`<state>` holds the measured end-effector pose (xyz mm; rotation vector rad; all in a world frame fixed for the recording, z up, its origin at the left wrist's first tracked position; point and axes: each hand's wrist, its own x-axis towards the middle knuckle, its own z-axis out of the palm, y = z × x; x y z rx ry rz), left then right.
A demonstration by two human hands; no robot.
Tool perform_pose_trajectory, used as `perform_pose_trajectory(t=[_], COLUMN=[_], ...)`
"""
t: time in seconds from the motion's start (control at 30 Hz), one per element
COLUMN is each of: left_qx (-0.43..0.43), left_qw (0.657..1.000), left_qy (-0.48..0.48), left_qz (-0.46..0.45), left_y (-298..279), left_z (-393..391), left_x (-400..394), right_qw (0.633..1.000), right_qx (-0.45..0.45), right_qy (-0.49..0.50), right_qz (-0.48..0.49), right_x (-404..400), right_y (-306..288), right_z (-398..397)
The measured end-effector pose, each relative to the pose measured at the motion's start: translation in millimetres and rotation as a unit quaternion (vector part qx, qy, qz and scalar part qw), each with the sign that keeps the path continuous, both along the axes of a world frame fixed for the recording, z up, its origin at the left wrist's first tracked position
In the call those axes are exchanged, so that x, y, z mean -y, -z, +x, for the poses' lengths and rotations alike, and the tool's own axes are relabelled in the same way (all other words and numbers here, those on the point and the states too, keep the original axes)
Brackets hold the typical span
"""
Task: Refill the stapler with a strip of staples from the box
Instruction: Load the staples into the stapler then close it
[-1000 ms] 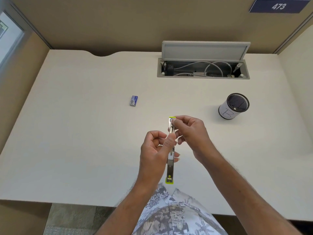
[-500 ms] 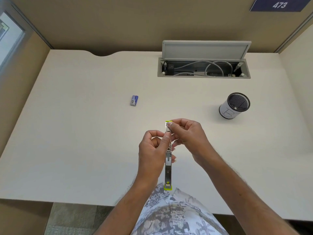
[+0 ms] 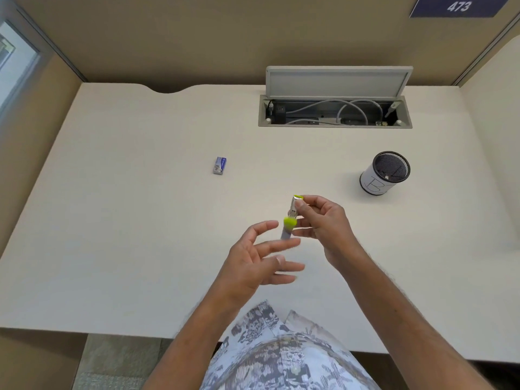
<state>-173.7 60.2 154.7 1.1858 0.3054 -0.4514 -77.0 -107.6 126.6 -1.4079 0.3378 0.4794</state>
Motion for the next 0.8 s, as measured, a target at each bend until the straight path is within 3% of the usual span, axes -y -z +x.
perform_pose_trajectory(t=[0.1,0.2,0.27,0.43,0.57,0.8], left_qx=[0.038,0.06,0.063,0.082,0.038,0.038], left_qw=[0.995,0.955,0.934,0.951,0.961,0.963], left_qy=[-0.031,-0.087,-0.085,-0.04,-0.051,-0.088], left_qz=[0.082,0.276,0.341,0.296,0.27,0.251], left_y=[1,12,19,26,34,68], left_z=[11,27,35,38,38,58], left_x=[8,20,27,46,56,47], right_qw=[1.0,0.999,0.999,0.999,0.997,0.994], right_qx=[-0.011,-0.005,-0.004,-0.004,0.006,0.003], right_qy=[-0.015,-0.032,-0.037,-0.031,-0.071,-0.1], right_qz=[0.016,0.009,0.014,0.024,0.023,-0.041], right_x=[4,7,10,24,30,20], right_y=[5,8,7,6,9,9], right_z=[-8,-15,-19,-22,-27,-31])
